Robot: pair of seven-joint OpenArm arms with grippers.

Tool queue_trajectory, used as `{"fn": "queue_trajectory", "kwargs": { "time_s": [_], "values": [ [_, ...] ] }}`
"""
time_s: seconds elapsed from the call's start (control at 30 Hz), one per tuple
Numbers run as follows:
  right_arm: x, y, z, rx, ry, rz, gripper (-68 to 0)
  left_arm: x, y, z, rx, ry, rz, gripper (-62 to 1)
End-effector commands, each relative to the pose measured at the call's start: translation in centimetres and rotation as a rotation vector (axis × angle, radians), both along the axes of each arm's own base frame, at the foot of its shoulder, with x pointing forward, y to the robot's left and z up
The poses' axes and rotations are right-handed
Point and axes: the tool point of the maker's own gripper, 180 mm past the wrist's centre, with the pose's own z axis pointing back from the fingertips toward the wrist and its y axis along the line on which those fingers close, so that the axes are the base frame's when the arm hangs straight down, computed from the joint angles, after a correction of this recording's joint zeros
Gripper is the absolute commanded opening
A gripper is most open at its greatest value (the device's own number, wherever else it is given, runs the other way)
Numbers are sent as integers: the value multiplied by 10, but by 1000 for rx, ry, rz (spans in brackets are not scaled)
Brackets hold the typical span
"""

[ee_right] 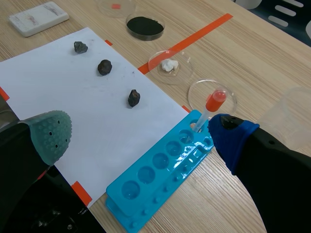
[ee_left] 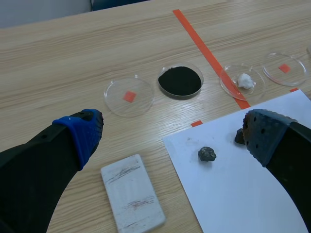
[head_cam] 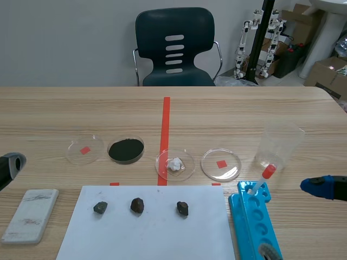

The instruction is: Return to the home posture

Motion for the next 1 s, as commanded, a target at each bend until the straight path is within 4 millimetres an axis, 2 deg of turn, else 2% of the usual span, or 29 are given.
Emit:
{"fn": "queue_trajectory", "kwargs": {
  "time_s": [0.0,0.47,0.7,0.97],
  "values": [
    [3,2,5,17,-17,-1,-88,1,-3,7,-12,-23,-3,-6],
    [3,2,5,17,-17,-1,-88,-3,-2,6,-8,-18,-8,-6],
    [3,2,5,17,-17,-1,-88,-8,-9,9,-41,-31,-46,-6],
    [3,2,5,17,-17,-1,-88,-8,-9,9,-41,-31,-46,-6]
  ]
}}
